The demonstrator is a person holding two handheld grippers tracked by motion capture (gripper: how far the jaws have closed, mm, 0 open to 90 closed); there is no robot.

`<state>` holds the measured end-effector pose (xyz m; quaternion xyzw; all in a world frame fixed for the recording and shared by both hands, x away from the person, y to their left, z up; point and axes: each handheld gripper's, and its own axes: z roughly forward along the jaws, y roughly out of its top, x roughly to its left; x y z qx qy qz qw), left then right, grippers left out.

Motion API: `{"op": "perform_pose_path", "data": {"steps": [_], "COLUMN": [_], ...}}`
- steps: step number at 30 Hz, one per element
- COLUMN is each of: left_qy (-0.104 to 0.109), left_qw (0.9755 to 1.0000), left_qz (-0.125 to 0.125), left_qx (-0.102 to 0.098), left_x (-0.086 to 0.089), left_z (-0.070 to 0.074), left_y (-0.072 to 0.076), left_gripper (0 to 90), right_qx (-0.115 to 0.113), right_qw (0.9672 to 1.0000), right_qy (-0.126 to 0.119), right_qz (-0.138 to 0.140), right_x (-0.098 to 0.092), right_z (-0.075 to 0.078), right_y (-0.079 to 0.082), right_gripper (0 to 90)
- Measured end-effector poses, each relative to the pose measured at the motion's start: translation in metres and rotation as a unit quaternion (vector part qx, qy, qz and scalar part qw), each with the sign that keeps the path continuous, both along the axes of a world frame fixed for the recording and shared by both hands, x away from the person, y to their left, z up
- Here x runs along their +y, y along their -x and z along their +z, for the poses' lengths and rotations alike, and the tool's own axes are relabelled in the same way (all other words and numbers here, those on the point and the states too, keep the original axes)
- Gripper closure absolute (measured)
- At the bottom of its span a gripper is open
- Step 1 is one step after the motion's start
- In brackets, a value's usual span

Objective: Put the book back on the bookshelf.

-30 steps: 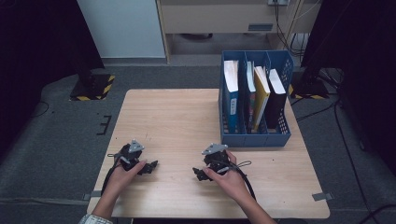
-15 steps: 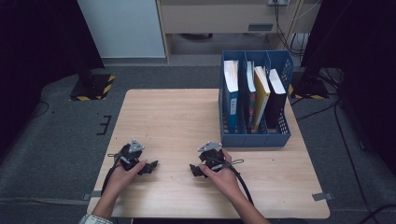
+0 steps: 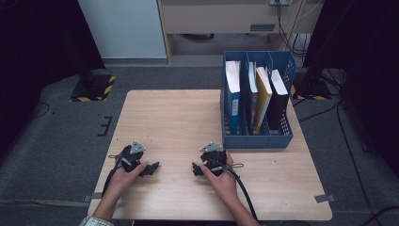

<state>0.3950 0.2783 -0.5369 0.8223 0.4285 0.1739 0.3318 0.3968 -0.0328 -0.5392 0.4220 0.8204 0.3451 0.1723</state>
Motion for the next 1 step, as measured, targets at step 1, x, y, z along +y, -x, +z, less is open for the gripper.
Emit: {"op": "perform_pose_path", "data": {"steps": [1], "left_qy": [0.0], "left_qw": [1.0], "left_qz": [0.0], "left_qx": [0.0], "left_x": [0.0], "left_z": [0.0], "left_y": [0.0], "left_gripper": [0.0], "right_qx": [0.0], "right_qw": [1.0], "right_qy": [0.0], "right_qz": [-0.002], "right_x": [0.0003], "right_z": [0.0001], "right_y": [0.0003], "right_gripper": [4.7]}}
